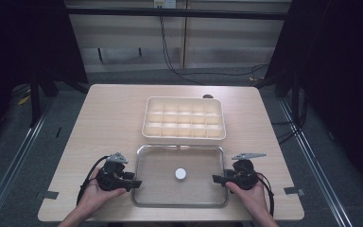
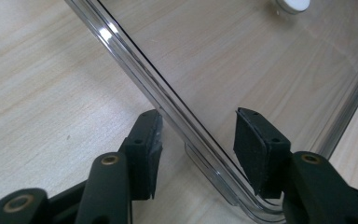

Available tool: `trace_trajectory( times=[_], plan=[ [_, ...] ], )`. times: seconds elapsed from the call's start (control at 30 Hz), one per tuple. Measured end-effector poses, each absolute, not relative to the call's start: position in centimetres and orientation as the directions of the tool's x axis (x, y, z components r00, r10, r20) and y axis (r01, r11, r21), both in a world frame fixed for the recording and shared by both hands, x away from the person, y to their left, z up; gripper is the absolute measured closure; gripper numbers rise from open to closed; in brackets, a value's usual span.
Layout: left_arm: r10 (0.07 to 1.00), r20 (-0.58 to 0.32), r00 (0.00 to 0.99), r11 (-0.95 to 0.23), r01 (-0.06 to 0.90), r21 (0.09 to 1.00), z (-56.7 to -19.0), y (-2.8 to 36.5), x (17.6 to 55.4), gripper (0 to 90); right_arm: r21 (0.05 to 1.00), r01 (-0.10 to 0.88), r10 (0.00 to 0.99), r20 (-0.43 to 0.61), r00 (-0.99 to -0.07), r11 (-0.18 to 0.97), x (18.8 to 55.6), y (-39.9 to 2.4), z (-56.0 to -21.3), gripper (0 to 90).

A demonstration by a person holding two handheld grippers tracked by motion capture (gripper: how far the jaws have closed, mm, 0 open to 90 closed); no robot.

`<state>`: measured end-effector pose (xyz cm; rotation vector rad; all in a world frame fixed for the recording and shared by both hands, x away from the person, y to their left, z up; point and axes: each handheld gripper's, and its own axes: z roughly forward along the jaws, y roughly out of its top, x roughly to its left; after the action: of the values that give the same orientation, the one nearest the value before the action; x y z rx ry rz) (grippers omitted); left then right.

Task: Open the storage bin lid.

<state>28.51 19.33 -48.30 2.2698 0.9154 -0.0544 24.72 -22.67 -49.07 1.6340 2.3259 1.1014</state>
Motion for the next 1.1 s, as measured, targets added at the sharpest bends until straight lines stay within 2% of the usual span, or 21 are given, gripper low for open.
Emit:
trace_trajectory(
  times=[0.23, 0.73, 0.77, 0.8, 0.83, 0.9, 0.97, 1.1],
  plan=[
    [0.603, -0.266, 0.752, -0.52, 0.623, 0.584, -48.35, 19.06, 28.43, 49.9, 0.609, 0.776, 0.866, 0.286, -0.41, 0.166, 24.48, -22.35, -49.22, 37.0],
    [0.598, -0.28, 0.751, -0.519, 0.629, 0.58, -48.63, 19.2, 28.15, 47.6, 0.631, 0.764, 0.861, 0.309, -0.405, 0.133, 24.35, -22.94, -49.52, 38.4],
    [0.61, -0.25, 0.752, -0.525, 0.62, 0.583, -48.57, 19.15, 28.11, 47.0, 0.632, 0.762, 0.865, 0.297, -0.405, 0.14, 24.32, -22.9, -49.5, 38.4],
    [0.621, -0.204, 0.757, -0.54, 0.602, 0.589, -48.45, 19.06, 28.0, 50.5, 0.636, 0.757, 0.87, 0.282, -0.406, 0.147, 24.3, -22.86, -49.47, 37.9],
    [0.625, -0.216, 0.75, -0.524, 0.608, 0.596, -48.43, 19.07, 28.01, 50.8, 0.64, 0.752, 0.869, 0.272, -0.413, 0.157, 24.27, -22.93, -49.38, 40.9],
    [0.589, -0.3, 0.75, -0.488, 0.626, 0.608, -48.37, 19.24, 28.22, 49.7, 0.661, 0.735, 0.862, 0.274, -0.426, 0.152, 24.36, -23.17, -49.3, 40.7],
    [0.611, -0.26, 0.748, -0.5, 0.619, 0.606, -48.44, 19.08, 28.18, 47.0, 0.673, 0.729, 0.85, 0.304, -0.431, 0.129, 24.43, -23.34, -49.19, 39.4],
    [0.622, -0.238, 0.746, -0.489, 0.608, 0.626, -48.26, 19.24, 28.11, 41.5, 0.703, 0.699, 0.843, 0.291, -0.453, 0.133, 24.13, -23.29, -48.71, 37.3]
  ],
)
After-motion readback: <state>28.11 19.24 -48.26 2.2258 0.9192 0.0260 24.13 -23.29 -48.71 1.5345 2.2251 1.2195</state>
